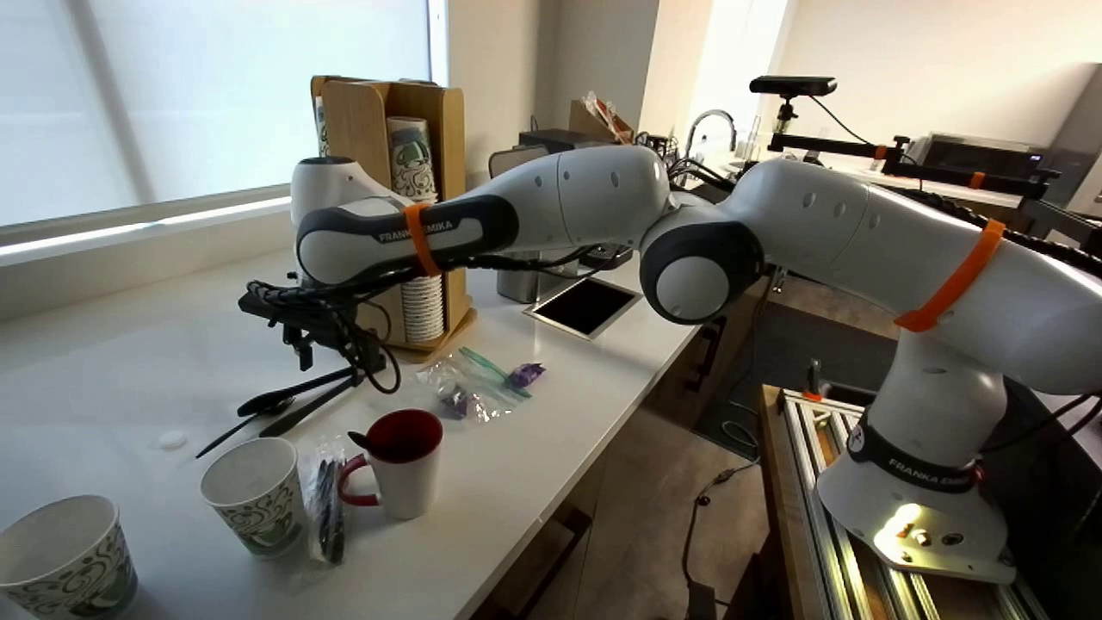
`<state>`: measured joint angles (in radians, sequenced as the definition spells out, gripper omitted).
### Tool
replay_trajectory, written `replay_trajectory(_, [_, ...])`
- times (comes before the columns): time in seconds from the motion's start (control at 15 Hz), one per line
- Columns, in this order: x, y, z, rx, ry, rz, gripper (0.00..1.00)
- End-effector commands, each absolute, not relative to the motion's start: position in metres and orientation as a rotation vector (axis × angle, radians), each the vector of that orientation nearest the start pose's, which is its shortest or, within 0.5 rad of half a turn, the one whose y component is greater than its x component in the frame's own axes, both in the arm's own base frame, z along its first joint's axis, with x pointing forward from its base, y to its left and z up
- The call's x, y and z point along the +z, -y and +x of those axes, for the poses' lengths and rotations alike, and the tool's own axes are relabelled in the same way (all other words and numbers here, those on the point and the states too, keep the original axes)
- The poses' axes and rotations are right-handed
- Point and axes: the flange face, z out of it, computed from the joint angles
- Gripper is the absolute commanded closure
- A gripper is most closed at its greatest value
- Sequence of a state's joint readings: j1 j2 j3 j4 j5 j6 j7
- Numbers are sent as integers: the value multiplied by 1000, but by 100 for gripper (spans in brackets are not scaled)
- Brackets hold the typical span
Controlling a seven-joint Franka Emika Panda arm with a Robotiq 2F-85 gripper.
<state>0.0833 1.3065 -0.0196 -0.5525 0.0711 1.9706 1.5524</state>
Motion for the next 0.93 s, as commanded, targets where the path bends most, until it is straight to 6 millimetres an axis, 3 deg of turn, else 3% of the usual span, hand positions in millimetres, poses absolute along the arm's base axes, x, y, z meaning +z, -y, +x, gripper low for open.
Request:
replay_trajectory(0.0, [210, -66, 815, -64, -2060, -2217, 0])
replay_trajectory(0.4, [212, -73, 818, 76, -1949, -2117, 0])
replay_trajectory(0.87, [212, -59, 818, 242, -2123, -1849, 0])
